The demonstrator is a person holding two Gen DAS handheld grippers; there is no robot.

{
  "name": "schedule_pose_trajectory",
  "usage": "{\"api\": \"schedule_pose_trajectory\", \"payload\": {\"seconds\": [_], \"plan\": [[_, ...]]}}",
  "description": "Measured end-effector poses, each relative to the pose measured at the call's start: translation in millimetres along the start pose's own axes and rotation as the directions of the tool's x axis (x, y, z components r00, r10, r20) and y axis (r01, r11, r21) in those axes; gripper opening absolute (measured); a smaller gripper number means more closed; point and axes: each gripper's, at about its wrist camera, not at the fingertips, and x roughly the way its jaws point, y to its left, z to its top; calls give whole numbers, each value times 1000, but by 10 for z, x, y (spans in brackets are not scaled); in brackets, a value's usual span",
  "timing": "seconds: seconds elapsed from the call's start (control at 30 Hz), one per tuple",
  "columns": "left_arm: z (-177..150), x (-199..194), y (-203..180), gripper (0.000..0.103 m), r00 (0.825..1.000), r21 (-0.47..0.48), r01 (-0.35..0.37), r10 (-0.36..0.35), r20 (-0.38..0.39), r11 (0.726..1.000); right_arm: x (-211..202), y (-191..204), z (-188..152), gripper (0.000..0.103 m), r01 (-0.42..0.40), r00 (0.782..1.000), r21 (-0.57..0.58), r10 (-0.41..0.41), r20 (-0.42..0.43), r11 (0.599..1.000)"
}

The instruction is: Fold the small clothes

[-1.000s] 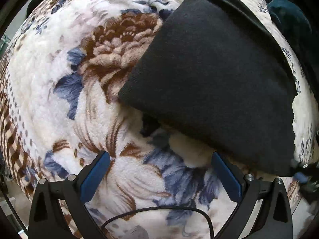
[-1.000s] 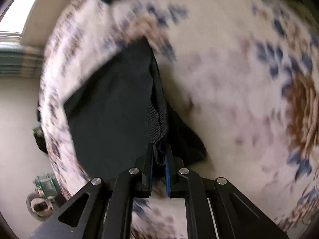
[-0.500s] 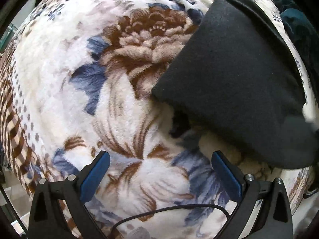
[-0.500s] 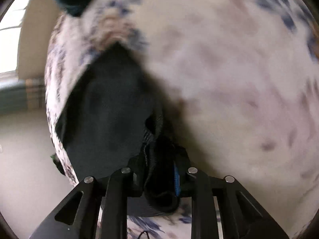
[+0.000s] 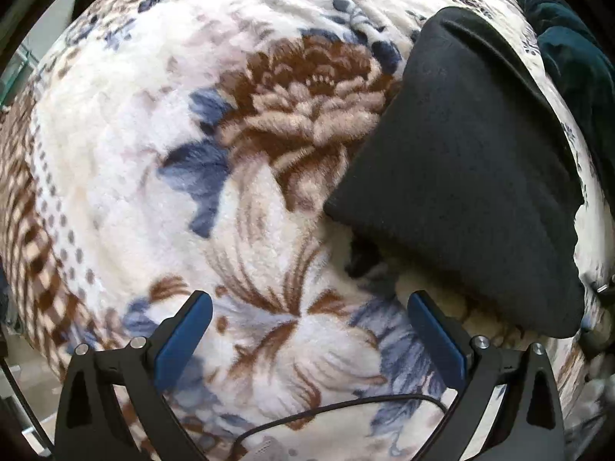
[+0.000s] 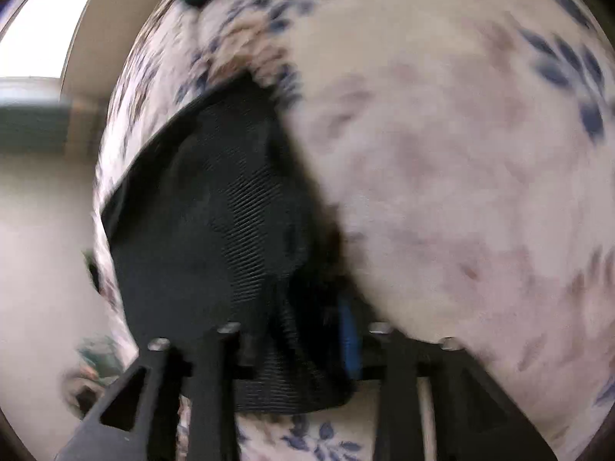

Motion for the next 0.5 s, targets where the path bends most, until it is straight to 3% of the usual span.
{"api": "schedule_pose_trajectory", "payload": {"seconds": [0.07,0.13,0.2,0.27,0.3,0.37,0.43,0.47,0.5], "plan": [[54,-138,0,103,1000,6,5,-5,31,1000,-222,66,108,48,-14,998,5,13,66,1000],[136,-304,-24,103,997,23,-1,-1,77,1000,-353,196,265,64,-9,993,-13,11,121,1000],[219,-448,-66,103,993,40,2,-7,119,999,-272,354,513,66,-11,992,-69,20,127,998],[310,-560,-126,103,989,60,5,-14,150,998,-7,535,831,66,-4,997,-120,13,74,993],[366,-602,-160,103,987,71,12,-23,162,997,244,613,985,66,-19,1000,-156,20,8,988],[447,-626,-199,103,985,87,19,-34,172,996,606,707,1209,66,24,996,-192,-41,-84,981],[549,-638,-200,103,982,89,31,-47,181,996,809,805,1325,56,10,990,-216,-40,-135,976],[592,-633,-207,103,981,88,35,-51,187,995,807,855,1341,24,-13,991,-224,-17,-130,974],[635,-606,-231,103,981,89,34,-50,189,995,796,912,1352,14,-31,991,-226,1,-133,974]]}}
